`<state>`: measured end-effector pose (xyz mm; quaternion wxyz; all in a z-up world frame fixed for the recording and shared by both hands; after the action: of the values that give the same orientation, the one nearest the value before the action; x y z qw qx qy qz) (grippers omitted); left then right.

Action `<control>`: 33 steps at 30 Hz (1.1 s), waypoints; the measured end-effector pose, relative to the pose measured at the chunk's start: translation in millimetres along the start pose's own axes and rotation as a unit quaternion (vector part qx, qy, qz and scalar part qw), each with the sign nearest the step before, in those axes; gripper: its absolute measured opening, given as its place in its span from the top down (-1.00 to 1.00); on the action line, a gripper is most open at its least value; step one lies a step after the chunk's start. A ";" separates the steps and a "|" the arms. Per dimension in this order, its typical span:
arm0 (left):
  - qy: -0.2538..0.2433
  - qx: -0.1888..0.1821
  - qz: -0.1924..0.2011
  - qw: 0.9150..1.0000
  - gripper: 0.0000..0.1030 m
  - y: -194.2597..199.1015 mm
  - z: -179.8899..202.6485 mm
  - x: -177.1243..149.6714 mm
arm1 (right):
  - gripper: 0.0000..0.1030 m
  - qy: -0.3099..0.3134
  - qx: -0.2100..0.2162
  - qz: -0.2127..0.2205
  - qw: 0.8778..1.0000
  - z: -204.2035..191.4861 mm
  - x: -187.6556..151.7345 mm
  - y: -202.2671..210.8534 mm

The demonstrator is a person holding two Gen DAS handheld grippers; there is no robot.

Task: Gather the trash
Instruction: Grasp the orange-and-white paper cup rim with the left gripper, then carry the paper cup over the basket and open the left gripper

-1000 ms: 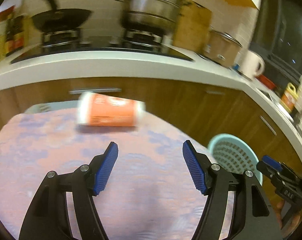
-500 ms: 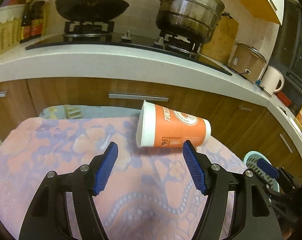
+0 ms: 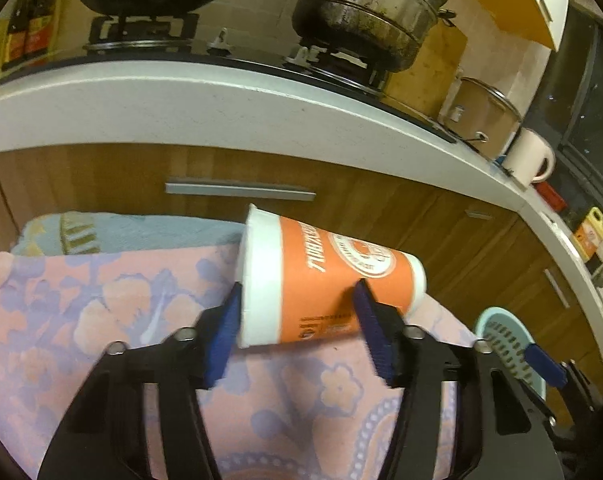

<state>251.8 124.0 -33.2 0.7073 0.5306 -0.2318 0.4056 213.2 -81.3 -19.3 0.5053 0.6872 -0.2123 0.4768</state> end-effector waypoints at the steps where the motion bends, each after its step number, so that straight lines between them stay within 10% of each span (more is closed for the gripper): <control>1: -0.001 -0.004 -0.002 1.000 0.19 0.1 1.0 -0.8 | -0.09 -0.005 0.001 -0.001 1.000 1.7 0.2 -0.2; 19: -0.031 -0.046 0.012 0.998 0.97 34.5 64.5 -34.8 | -0.09 -0.054 -0.007 0.023 0.998 20.7 0.4 16.9; 33: -0.098 -0.106 0.028 0.989 0.98 59.8 174.7 -58.1 | -0.09 -0.109 -0.090 0.042 0.989 112.9 -28.1 94.2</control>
<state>187.9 -52.6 14.0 0.7219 0.4827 -0.3566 0.3445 177.2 -225.5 -1.4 0.5188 0.6770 -0.3370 0.3987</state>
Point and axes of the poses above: each gripper's, at about its wrist camera, not at the fingertips, and y roughly against the way its jaws point, z to its right, x to its top, the point moved 3 cm from there along -y, roughly the way its jaws point, and after that the axes turned 4 degrees about z, right-handed, at the moved point
